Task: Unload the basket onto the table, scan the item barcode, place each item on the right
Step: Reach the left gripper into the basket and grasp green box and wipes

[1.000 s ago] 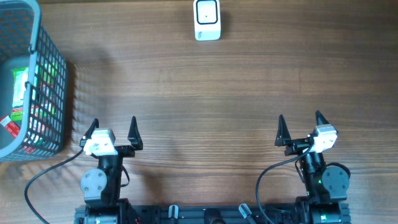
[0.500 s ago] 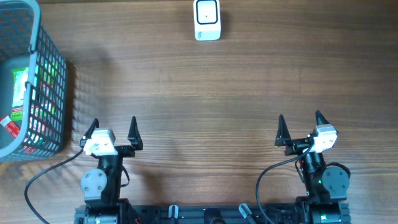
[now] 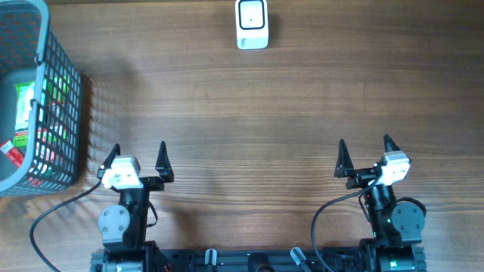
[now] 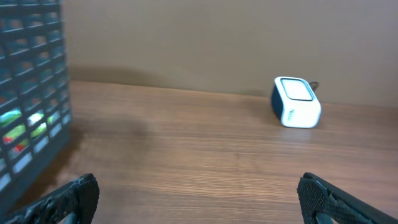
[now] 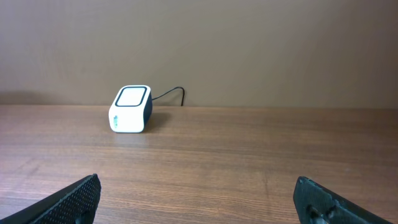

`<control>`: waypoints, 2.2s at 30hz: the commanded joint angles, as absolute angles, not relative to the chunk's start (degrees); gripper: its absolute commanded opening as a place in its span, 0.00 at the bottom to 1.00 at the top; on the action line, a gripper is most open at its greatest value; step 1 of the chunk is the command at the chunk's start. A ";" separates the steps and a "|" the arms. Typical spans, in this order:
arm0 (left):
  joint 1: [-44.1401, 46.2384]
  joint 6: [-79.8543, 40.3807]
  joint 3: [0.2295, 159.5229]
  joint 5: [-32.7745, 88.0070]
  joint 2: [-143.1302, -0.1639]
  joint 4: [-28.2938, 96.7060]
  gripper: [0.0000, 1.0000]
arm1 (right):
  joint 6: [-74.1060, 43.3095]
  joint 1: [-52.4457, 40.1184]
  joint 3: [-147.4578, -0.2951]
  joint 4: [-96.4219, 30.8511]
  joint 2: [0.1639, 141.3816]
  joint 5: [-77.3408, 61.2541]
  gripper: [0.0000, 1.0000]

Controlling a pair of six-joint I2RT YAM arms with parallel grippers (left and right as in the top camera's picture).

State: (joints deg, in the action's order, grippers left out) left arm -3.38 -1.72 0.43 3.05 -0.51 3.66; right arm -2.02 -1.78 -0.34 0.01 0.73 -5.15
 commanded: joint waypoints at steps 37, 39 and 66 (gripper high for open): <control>-28.62 -17.87 124.38 -10.66 -89.69 80.66 1.00 | -1.54 -1.48 -0.30 0.34 0.43 -6.07 1.00; -32.71 -17.82 123.98 -8.88 -91.50 81.56 1.00 | -1.54 -1.48 -0.30 0.34 0.43 -6.07 1.00; -44.16 -6.17 94.78 -3.64 -111.02 65.30 1.00 | -1.52 -1.48 -0.30 0.34 0.43 -6.07 1.00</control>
